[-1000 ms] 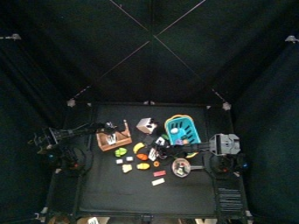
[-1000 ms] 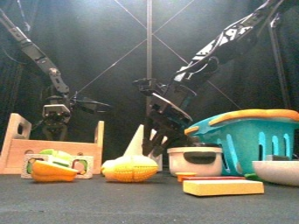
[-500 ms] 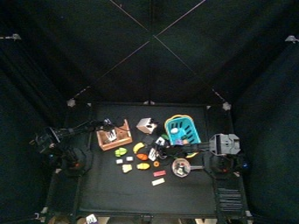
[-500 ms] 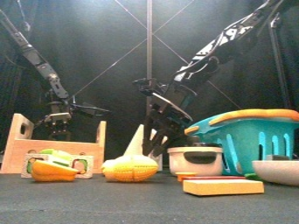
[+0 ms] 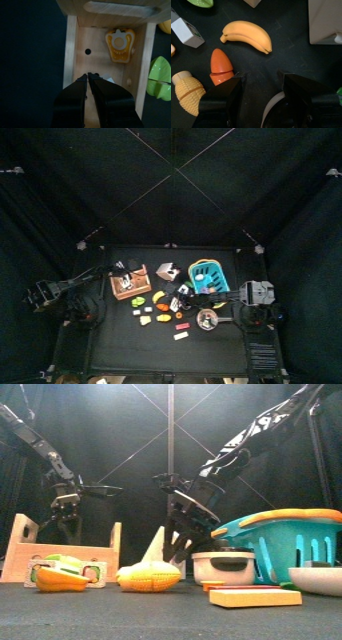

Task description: Grab white sushi piece

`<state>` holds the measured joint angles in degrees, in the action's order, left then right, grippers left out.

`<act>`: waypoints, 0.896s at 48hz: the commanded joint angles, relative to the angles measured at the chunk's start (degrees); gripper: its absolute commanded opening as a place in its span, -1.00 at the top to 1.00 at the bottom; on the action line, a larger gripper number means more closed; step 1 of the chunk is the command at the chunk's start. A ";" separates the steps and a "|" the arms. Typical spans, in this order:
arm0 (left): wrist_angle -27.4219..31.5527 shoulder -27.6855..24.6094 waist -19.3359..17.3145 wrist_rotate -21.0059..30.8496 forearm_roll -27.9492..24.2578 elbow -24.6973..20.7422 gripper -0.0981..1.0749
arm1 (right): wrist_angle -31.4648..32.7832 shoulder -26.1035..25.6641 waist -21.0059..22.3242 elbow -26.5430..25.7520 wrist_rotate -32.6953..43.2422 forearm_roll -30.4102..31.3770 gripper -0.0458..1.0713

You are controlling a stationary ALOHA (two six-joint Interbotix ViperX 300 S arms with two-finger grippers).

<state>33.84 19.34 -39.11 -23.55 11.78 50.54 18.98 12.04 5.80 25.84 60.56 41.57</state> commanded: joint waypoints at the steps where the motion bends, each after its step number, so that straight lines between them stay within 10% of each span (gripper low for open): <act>1: 0.62 0.62 0.97 0.18 2.02 -0.09 -0.24 | -0.18 -1.05 0.00 -1.41 0.09 0.09 -0.63; 16: -0.35 0.70 2.20 4.22 3.16 0.70 -0.68 | -0.18 -0.97 -0.09 -1.49 0.09 0.09 -0.63; 43: -4.75 -2.99 3.78 8.00 -0.88 2.99 -0.69 | -0.18 -0.35 -0.09 -1.85 0.09 0.26 -0.63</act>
<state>30.41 17.23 -35.42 -15.47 11.25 54.05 18.98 12.66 5.63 25.22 60.64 41.66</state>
